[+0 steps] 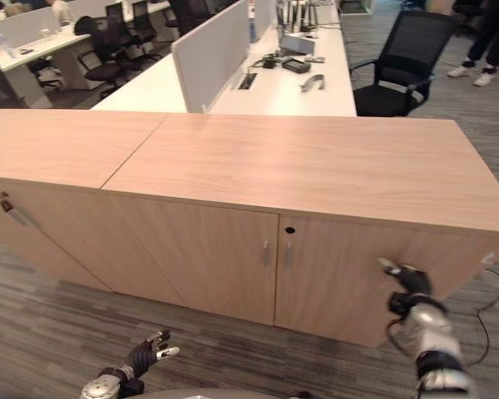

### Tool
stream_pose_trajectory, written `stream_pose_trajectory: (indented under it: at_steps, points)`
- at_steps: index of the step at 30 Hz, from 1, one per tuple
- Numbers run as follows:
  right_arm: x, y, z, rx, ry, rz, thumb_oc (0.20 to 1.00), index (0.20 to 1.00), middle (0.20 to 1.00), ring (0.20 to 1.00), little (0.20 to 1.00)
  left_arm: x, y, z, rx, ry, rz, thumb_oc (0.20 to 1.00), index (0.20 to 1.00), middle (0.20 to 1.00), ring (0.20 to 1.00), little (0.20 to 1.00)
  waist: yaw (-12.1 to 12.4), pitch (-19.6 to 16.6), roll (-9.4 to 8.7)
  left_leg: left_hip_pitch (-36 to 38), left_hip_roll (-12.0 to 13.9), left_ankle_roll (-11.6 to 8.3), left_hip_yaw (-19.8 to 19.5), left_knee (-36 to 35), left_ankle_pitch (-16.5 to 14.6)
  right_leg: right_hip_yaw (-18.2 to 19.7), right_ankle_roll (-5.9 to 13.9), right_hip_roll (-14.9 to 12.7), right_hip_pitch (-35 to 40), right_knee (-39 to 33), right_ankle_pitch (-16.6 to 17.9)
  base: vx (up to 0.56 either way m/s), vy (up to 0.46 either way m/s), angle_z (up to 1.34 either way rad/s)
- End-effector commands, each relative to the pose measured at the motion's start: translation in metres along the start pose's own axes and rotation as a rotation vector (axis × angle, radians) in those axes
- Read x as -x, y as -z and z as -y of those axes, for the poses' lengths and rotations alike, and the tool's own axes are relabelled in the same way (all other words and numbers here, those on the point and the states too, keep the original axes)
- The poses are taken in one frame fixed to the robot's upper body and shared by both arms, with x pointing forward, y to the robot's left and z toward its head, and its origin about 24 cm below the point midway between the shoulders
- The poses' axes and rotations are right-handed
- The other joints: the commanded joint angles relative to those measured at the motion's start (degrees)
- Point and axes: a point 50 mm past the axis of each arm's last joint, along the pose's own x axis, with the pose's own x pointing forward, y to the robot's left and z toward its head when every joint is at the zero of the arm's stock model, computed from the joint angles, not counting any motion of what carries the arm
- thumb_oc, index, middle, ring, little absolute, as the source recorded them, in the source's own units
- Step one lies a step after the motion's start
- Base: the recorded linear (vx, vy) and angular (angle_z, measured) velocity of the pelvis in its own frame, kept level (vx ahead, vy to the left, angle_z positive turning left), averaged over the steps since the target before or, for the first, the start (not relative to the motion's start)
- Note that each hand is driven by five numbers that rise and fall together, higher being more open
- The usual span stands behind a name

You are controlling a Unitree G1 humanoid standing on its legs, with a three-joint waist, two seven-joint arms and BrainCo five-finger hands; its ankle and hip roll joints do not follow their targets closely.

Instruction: Put the empty folder in the office cabinet

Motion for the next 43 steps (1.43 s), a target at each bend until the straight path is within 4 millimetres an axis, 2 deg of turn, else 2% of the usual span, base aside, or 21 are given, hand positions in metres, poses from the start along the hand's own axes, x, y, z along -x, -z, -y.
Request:
stream_pose_trajectory:
  at_steps: [1, 5, 6, 10, 14, 20, 21, 22, 23, 24, 25, 26, 27, 28, 29, 37, 43]
  points:
    - [-0.002, -0.015, -0.044, -0.022, -0.119, 0.141, 1.000, 1.000, 1.000, 1.000, 1.000, -0.005, -0.023, -0.014, 0.001, -0.061, 0.086, 1.000, 1.000, 1.000, 1.000, 1.000, 1.6, 1.5, -3.08, 0.6, 1.7, -1.79, 1.1, 0.7, -2.5, -2.1, 3.86, -3.3, 3.0, 1.5, -3.0, -0.02, 0.073, 0.00]
    - [0.027, 0.050, -0.055, 0.064, -0.214, -0.065, 1.000, 1.000, 1.000, 1.000, 1.000, -0.005, -0.021, -0.015, 0.002, -0.076, 0.081, 1.000, 1.000, 1.000, 1.000, 1.000, 0.5, 1.8, -3.81, 0.6, 1.1, -1.28, 1.6, 0.7, -2.9, -1.4, 4.29, -4.1, 2.2, 2.0, -2.3, -0.03, 0.095, -0.07]
    - [0.040, 0.077, -0.059, 0.142, -0.267, -0.168, 1.000, 1.000, 1.000, 1.000, 1.000, -0.004, -0.023, -0.016, -0.002, -0.081, 0.092, 1.000, 1.000, 1.000, 1.000, 1.000, 0.1, 2.0, -4.23, 0.6, 0.7, -1.02, 1.9, 0.7, -3.1, -0.8, 4.52, -4.6, 1.8, 2.2, -1.9, -0.05, 0.131, -0.09]
    - [0.057, 0.115, -0.061, 0.243, -0.320, -0.335, 1.000, 1.000, 1.000, 1.000, 1.000, -0.005, -0.026, -0.022, 0.007, -0.114, 0.100, 1.000, 1.000, 1.000, 1.000, 1.000, -0.4, 2.7, -5.18, 0.6, -0.3, -0.26, 2.8, 0.7, -3.7, 0.6, 5.25, -5.5, 0.4, 2.8, -0.6, -0.05, 0.109, -0.12]
    - [0.061, 0.127, -0.059, 0.258, -0.319, -0.395, 1.000, 1.000, 1.000, 1.000, 1.000, -0.005, -0.025, -0.025, -0.006, -0.128, 0.092, 1.000, 1.000, 1.000, 1.000, 1.000, -0.5, 3.2, -5.89, 0.8, -1.2, 0.46, 3.7, 0.7, -4.2, 1.8, 6.01, -6.5, -0.7, 3.4, 0.4, -0.04, 0.076, -0.20]
    - [0.058, 0.125, -0.063, 0.258, -0.326, -0.386, 1.000, 1.000, 1.000, 1.000, 1.000, -0.004, -0.025, -0.026, -0.029, -0.128, 0.088, 1.000, 1.000, 1.000, 1.000, 1.000, -0.7, 3.8, -6.33, 1.3, -2.1, 1.13, 5.2, 0.7, -4.9, 2.8, 6.76, -7.4, -2.0, 4.0, 2.0, -0.04, 0.057, -0.15]
    - [0.055, 0.122, -0.067, 0.250, -0.335, -0.377, 1.000, 1.000, 1.000, 1.000, 1.000, -0.005, -0.027, -0.027, -0.033, -0.129, 0.094, 1.000, 1.000, 1.000, 1.000, 1.000, -1.0, 4.5, -6.35, 1.2, -2.3, 1.40, 5.6, 0.7, -4.7, 3.5, 6.94, -7.4, -3.5, 6.1, 2.7, -0.16, 0.076, -0.20]
    - [0.050, 0.116, -0.075, 0.238, -0.350, -0.355, 1.000, 1.000, 1.000, 1.000, 1.000, -0.007, -0.035, -0.027, -0.040, -0.128, 0.115, 1.000, 1.000, 1.000, 1.000, 1.000, -1.4, 5.6, -5.62, 0.1, -1.8, 1.97, 6.0, 0.7, -3.7, 5.7, 6.89, -5.8, -5.9, 11.4, 1.1, -0.16, 0.075, -0.32]
    - [0.050, 0.116, -0.075, 0.238, -0.350, -0.354, 1.000, 1.000, 1.000, 1.000, 1.000, -0.007, -0.036, -0.027, -0.040, -0.128, 0.116, 1.000, 1.000, 1.000, 1.000, 1.000, -1.3, 5.6, -5.62, 0.1, -1.8, 1.95, 6.1, 0.7, -3.7, 5.9, 6.88, -5.8, -6.2, 11.8, 0.9, -0.18, 0.094, -0.41]
    - [0.049, 0.114, -0.078, 0.233, -0.355, -0.345, 1.000, 1.000, 1.000, 1.000, 1.000, -0.008, -0.039, -0.028, -0.047, -0.129, 0.126, 1.000, 1.000, 1.000, 1.000, 1.000, -1.3, 5.8, -5.01, -0.5, -1.4, 2.30, 6.4, 0.7, -3.2, 6.3, 6.52, -4.5, -6.4, 13.6, -1.0, -0.11, 0.058, -0.34]
    - [0.048, 0.112, -0.079, 0.232, -0.360, -0.335, 1.000, 1.000, 1.000, 1.000, 1.000, -0.008, -0.040, -0.029, -0.053, -0.132, 0.129, 1.000, 1.000, 1.000, 1.000, 1.000, -1.1, 5.9, -4.64, -0.9, -1.3, 2.39, 6.7, 0.7, -2.9, 5.8, 6.14, -3.9, -6.2, 14.8, -2.4, -0.13, 0.056, -0.26]
    - [0.046, 0.110, -0.082, 0.235, -0.370, -0.323, 1.000, 1.000, 1.000, 1.000, 1.000, -0.007, -0.040, -0.029, -0.050, -0.131, 0.128, 1.000, 1.000, 1.000, 1.000, 1.000, -0.5, 5.8, -4.54, -1.1, -1.2, 2.31, 7.3, 0.8, -2.7, 3.7, 5.68, -4.2, -5.7, 14.7, -3.1, -0.07, 0.019, -0.18]
    - [0.046, 0.110, -0.082, 0.235, -0.370, -0.323, 1.000, 1.000, 1.000, 1.000, 1.000, -0.007, -0.040, -0.029, -0.050, -0.131, 0.128, 1.000, 1.000, 1.000, 1.000, 1.000, -0.5, 5.8, -4.54, -1.1, -1.2, 2.31, 7.3, 0.8, -2.7, 3.7, 5.68, -4.2, -5.7, 14.7, -3.1, 0.01, -0.045, -0.22]
    - [0.047, 0.109, -0.084, 0.236, -0.376, -0.316, 1.000, 1.000, 1.000, 1.000, 1.000, -0.007, -0.039, -0.028, -0.058, -0.126, 0.127, 1.000, 1.000, 1.000, 1.000, 1.000, -0.2, 5.0, -4.79, -1.1, -1.7, 2.23, 7.4, 1.0, -2.7, 2.2, 4.77, -3.4, -3.9, 11.9, -4.5, 0.09, -0.071, -0.30]
    - [0.048, 0.112, -0.082, 0.241, -0.377, -0.328, 1.000, 1.000, 1.000, 1.000, 1.000, -0.007, -0.037, -0.026, -0.055, -0.123, 0.124, 1.000, 1.000, 1.000, 1.000, 1.000, -0.3, 4.3, -5.03, -0.8, -2.0, 2.19, 7.4, 1.2, -2.7, 3.7, 4.16, -2.6, -2.7, 9.8, -4.4, 0.09, -0.071, -0.22]
    - [0.050, 0.116, -0.069, 0.292, -0.367, -0.358, 1.000, 1.000, 1.000, 1.000, 1.000, -0.007, -0.028, -0.016, -0.050, -0.095, 0.100, 1.000, 1.000, 1.000, 1.000, 1.000, -0.8, 2.7, -4.73, 1.1, -1.3, 1.02, 7.3, 0.7, -2.5, 2.1, 3.51, -1.6, 1.7, 2.8, -3.2, 0.07, -0.064, -0.01]
    - [0.049, 0.114, -0.067, 0.292, -0.357, -0.353, 1.000, 1.000, 1.000, 1.000, 1.000, -0.008, -0.026, -0.012, -0.046, -0.085, 0.093, 1.000, 1.000, 1.000, 1.000, 1.000, -1.0, 2.6, -4.32, 1.3, -0.8, 0.54, 7.1, 0.7, -2.5, 2.1, 3.24, -1.3, 2.3, 1.5, -3.2, 0.02, -0.029, 0.01]
